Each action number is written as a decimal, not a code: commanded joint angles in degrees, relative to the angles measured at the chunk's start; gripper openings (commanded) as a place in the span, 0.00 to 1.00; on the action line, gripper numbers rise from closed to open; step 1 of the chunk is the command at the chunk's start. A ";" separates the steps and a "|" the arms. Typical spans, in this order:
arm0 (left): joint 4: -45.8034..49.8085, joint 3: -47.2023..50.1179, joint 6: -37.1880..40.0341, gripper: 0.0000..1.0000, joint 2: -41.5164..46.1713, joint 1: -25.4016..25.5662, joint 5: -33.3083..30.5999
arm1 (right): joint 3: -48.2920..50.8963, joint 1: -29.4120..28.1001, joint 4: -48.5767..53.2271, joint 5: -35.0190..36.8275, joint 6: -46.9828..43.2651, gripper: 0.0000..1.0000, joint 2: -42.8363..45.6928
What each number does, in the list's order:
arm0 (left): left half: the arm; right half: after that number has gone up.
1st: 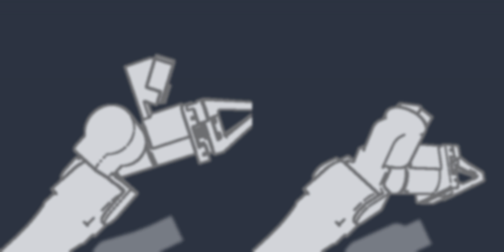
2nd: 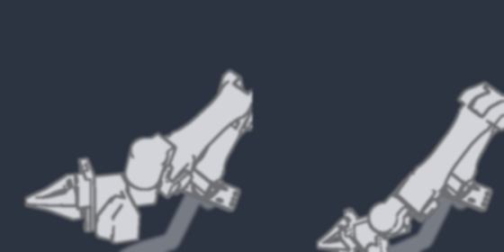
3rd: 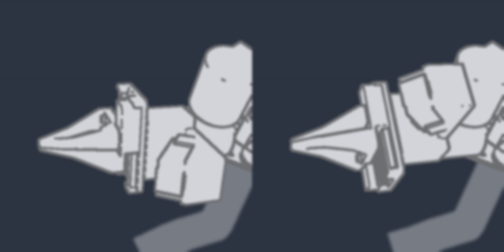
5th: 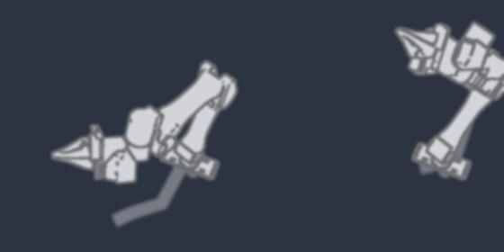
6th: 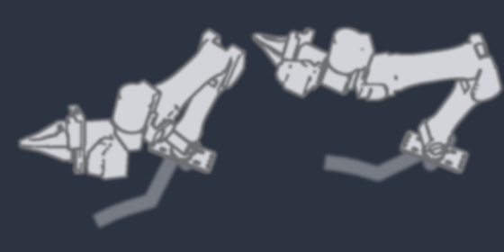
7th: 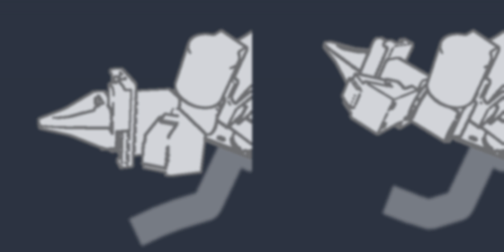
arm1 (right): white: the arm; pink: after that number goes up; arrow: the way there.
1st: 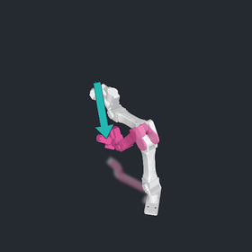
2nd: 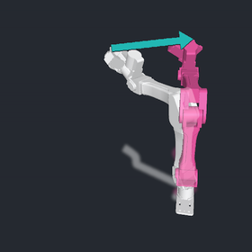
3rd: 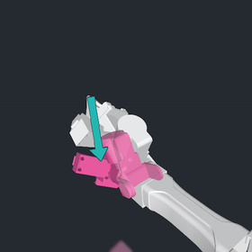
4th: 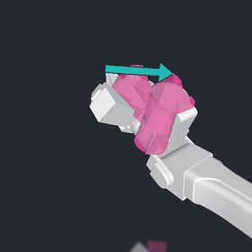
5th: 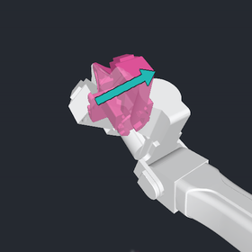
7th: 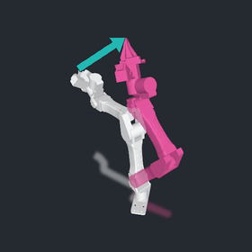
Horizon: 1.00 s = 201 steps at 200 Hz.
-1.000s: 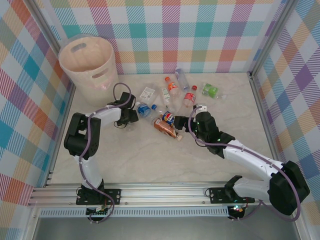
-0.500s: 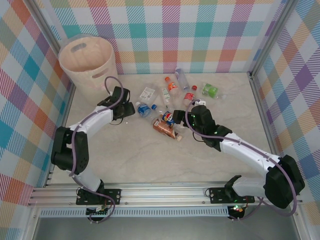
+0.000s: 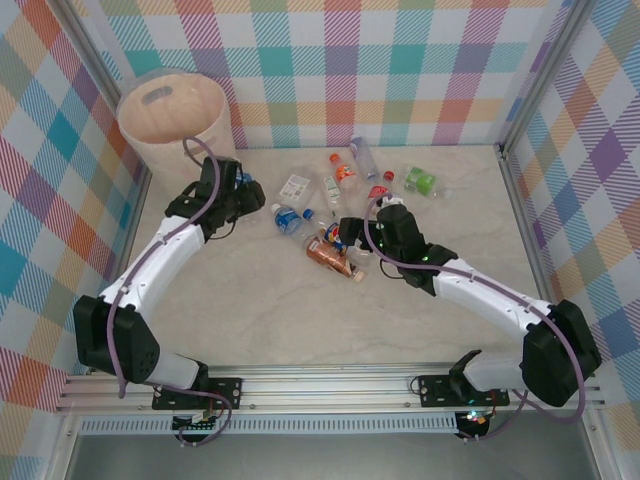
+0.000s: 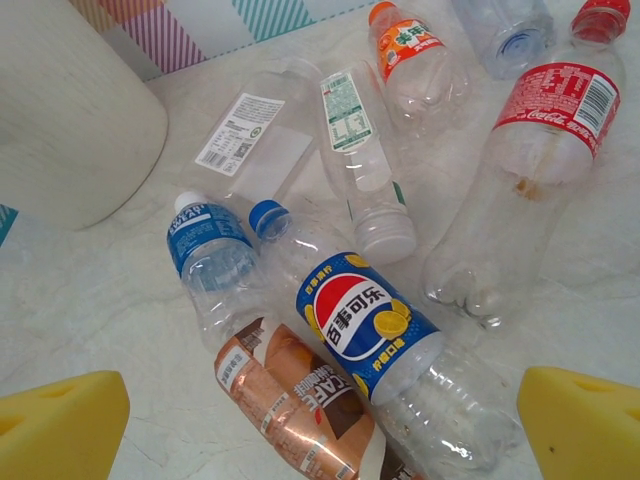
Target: Put the plastic bottles in the bin
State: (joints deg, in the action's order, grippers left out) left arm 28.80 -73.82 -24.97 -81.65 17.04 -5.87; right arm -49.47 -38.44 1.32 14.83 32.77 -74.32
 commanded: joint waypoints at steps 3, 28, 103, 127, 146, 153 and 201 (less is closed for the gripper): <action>-2.65 -3.29 0.07 0.52 3.49 -0.43 -2.47 | -1.98 0.03 -1.02 -2.13 -0.09 1.00 -1.14; -8.49 -6.26 -0.52 0.51 3.64 -0.43 -4.44 | -2.71 0.03 -1.01 -2.59 0.18 1.00 -2.09; -23.40 -13.12 4.20 0.50 -1.53 -0.68 -13.80 | -3.83 0.05 0.59 -2.18 -0.02 1.00 -2.04; -29.89 -12.72 5.45 0.51 -2.49 -1.82 -16.28 | -3.23 0.04 0.60 -2.43 -1.29 1.00 -1.09; -33.04 -13.31 5.84 0.50 -4.10 -3.45 -17.94 | -1.85 0.04 -0.95 -3.23 -3.46 1.00 0.20; -33.60 -13.62 5.90 0.50 -4.91 -4.19 -18.82 | -1.24 0.03 -1.61 -3.91 -4.75 1.00 0.78; -28.85 -22.10 4.92 0.51 -12.79 -10.25 -20.99 | -0.10 0.04 -2.26 -6.23 -6.46 1.00 2.93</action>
State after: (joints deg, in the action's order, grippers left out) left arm -0.43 -90.26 -20.49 -91.22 9.63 -24.45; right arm -50.17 -38.44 0.56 9.93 27.55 -73.03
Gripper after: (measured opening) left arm 0.564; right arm 0.996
